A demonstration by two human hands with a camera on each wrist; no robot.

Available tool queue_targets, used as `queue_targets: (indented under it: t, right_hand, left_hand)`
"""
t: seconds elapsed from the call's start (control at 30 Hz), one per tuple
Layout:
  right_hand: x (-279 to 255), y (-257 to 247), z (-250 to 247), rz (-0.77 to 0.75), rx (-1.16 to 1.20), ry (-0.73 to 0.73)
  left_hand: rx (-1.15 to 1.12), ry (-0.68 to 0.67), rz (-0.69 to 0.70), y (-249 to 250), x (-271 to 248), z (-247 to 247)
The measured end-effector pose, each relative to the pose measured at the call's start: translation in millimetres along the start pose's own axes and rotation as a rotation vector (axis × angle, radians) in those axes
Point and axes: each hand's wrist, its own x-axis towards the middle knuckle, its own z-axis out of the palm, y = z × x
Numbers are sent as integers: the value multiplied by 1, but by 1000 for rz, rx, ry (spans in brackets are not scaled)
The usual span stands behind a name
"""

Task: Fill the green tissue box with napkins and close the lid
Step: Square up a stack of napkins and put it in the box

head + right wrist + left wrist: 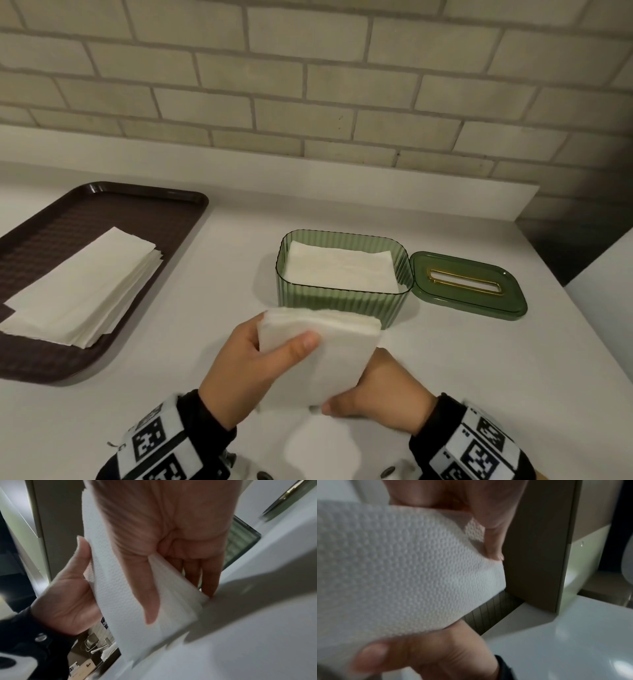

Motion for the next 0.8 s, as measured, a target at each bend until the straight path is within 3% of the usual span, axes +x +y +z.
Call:
queue_targets:
  t: [0.13,0.47,0.6,0.8]
  right_hand:
    - [2,-3,1,14,-45,-26]
    - [10,-3,8,29,91,-43]
    - [13,-6,15,63,177,-19]
    - [10,-2,14,69,226,-29]
  left_hand:
    - [19,79,-11,1,8,-2]
    - [120,4,-28,-15,12,-4]
    - [106,56,33,-13,16,-3]
    - [116,74,4,-19,13,-4]
